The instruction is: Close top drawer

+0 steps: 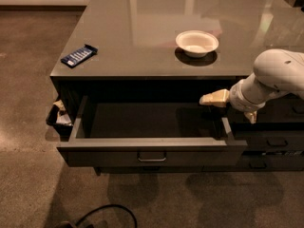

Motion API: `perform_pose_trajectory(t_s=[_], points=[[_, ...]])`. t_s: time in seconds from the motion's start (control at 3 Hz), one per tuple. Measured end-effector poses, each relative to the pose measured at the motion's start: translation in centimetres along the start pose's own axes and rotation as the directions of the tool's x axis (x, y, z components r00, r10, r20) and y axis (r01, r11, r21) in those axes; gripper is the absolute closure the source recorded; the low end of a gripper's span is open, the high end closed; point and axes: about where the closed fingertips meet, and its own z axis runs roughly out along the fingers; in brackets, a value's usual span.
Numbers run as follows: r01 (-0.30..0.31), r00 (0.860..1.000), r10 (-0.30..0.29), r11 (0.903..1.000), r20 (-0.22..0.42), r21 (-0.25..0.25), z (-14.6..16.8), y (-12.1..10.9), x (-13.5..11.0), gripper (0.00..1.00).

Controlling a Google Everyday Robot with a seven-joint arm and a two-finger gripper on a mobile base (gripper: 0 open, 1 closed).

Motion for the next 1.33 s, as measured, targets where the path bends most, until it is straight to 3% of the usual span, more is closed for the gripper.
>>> perform_pose_trajectory(t_s=[0.33, 0.67, 1.33], points=[[-0.022, 0.999, 0.022, 0.9997, -0.031, 0.005, -0.8, -1.0, 0.6, 0.00], [-0.049, 0.997, 0.051, 0.9982, -0.061, 0.035, -3.5, -3.2, 2.2, 0.00], [-0.050, 0.989, 0.054, 0.9983, -0.139, 0.030, -7.8, -5.4, 6.4, 0.42]])
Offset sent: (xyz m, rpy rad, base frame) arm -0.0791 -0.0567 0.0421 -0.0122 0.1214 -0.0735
